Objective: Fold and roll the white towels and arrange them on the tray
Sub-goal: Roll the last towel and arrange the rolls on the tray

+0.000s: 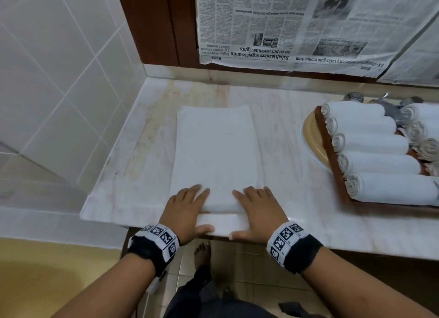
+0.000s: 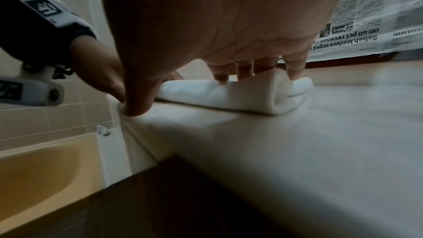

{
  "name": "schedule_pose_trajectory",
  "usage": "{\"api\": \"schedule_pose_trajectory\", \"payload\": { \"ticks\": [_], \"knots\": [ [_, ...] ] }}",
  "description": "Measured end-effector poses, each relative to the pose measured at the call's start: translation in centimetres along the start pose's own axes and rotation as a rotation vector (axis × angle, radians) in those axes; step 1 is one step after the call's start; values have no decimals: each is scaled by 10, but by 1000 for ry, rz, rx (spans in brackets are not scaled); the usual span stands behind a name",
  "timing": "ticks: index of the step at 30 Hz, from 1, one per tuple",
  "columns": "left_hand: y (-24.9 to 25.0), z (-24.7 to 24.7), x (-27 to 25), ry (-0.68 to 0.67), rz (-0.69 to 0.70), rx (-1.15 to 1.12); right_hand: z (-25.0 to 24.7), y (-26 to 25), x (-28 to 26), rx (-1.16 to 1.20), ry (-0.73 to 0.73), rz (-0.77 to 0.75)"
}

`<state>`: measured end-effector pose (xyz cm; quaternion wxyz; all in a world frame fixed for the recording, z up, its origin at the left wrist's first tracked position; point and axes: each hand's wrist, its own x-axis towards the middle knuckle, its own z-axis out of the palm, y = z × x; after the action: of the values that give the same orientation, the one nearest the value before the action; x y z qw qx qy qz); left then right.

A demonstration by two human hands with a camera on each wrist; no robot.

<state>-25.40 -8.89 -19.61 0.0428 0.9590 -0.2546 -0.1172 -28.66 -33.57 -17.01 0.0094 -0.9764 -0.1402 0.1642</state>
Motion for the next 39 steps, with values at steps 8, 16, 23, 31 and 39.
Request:
{"api": "schedule_pose_trajectory", "payload": {
  "ticks": [8, 16, 23, 31, 39],
  "knots": [
    [-9, 22, -45, 218, 121, -78, 45, -5, -47, 95, 433, -138],
    [-27, 24, -69, 353, 83, -218, 36, 6, -50, 436, 455, -1],
    [-22, -4, -35, 69, -143, -243, 17, -10, -23, 222, 329, 328],
    [-15, -21, 0, -59, -411, -340, 41, -5, -44, 120, 415, 33],
    [-7, 9, -20, 366, 8, 29, 28, 15, -30, 346, 261, 4]
  ]
}}
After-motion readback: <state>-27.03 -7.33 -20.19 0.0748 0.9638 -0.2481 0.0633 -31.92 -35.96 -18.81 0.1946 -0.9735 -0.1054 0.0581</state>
